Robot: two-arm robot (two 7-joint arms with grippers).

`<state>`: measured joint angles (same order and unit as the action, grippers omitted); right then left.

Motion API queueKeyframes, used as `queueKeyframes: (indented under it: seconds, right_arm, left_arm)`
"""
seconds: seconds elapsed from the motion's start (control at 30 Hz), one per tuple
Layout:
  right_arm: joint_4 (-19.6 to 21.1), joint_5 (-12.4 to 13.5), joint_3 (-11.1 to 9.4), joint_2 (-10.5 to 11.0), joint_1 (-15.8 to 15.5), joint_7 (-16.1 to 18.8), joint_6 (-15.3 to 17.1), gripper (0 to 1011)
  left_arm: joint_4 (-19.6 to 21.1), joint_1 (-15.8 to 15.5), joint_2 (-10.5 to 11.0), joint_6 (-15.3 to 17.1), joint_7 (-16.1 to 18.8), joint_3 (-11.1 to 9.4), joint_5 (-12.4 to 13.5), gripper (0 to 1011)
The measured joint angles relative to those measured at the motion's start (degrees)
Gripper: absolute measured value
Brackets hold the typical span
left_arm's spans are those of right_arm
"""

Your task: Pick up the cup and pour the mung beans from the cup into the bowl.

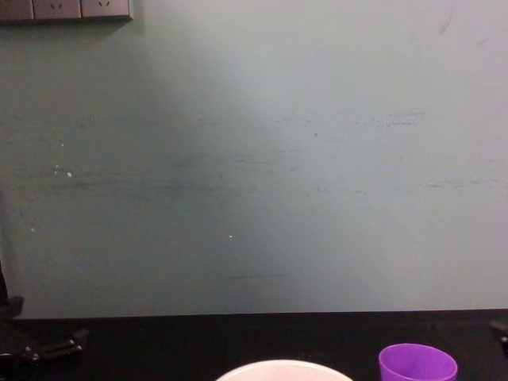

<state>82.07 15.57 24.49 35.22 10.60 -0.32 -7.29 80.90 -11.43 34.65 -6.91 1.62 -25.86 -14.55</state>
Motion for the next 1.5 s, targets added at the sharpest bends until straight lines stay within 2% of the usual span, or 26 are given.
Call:
queueKeyframes:
  seconds: [0.07,0.17,0.2,0.3,0.47,0.6,0.77,0.9,1.17,1.5]
  right_arm:
    - [0.69,0.74,-0.72,0.37,-0.87,0.68,-0.35,1003]
    - [2.92,3.21,-2.64,1.81,-3.49,2.99,-1.34,1002]
    - [2.92,3.21,-2.64,1.81,-3.49,2.99,-1.34,1003]
    - [5.34,4.90,-4.01,3.04,-6.64,5.08,-2.76,1002]
    - [6.80,6.47,-4.46,3.16,-9.91,7.38,-5.00,1003]
    - [6.64,8.39,-4.27,2.24,-12.03,10.75,-7.53,1002]
    - [5.42,8.96,-3.35,0.88,-12.05,13.75,-8.31,1002]
    - [3.97,8.83,-2.40,-0.66,-10.90,15.81,-8.23,1002]
    - [2.10,7.43,-1.62,-2.91,-8.94,17.42,-7.28,1003]
    - [-0.11,5.44,-1.57,-5.70,-6.41,17.75,-6.00,1003]
  left_arm:
    - [0.00,0.00,0.00,0.00,0.00,0.00,0.00,1003]
    - [0.00,0.00,0.00,0.00,0.00,0.00,0.00,1003]
    - [0.00,0.00,0.00,0.00,0.00,0.00,0.00,1003]
    - [0.00,0.00,0.00,0.00,0.00,0.00,0.00,1004]
    - [0.00,0.00,0.00,0.00,0.00,0.00,0.00,1003]
    - [0.00,0.00,0.00,0.00,0.00,0.00,0.00,1003]
    - [0.00,0.00,0.00,0.00,0.00,0.00,0.00,1004]
    - [0.00,0.00,0.00,0.00,0.00,0.00,0.00,1004]
    - [0.00,0.00,0.00,0.00,0.00,0.00,0.00,1004]
    - [0.00,0.00,0.00,0.00,0.00,0.00,0.00,1003]
